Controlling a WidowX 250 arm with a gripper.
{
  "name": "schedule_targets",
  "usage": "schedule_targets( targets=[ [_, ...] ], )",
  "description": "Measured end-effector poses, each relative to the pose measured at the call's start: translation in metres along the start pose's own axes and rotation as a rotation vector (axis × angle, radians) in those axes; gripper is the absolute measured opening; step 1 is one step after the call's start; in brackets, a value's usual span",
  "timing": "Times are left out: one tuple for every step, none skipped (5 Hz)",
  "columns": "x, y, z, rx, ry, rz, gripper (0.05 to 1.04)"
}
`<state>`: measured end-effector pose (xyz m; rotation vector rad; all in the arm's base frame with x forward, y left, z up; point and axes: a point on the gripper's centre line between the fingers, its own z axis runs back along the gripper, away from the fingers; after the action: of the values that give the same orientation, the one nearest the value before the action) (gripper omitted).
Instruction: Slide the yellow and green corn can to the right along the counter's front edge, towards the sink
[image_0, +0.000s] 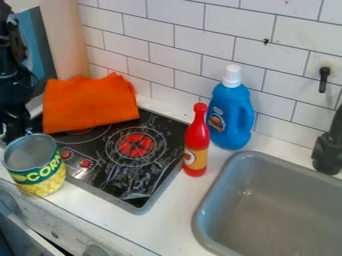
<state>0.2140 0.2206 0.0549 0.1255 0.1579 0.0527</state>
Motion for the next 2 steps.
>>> schedule_targets(
  targets=[
    [-0.005,-0.017,-0.002,-0.073,-0.006,-0.018,1.000],
    [-0.008,-0.061,0.001,-0.170,-0.011,-0.100,1.000]
  ],
)
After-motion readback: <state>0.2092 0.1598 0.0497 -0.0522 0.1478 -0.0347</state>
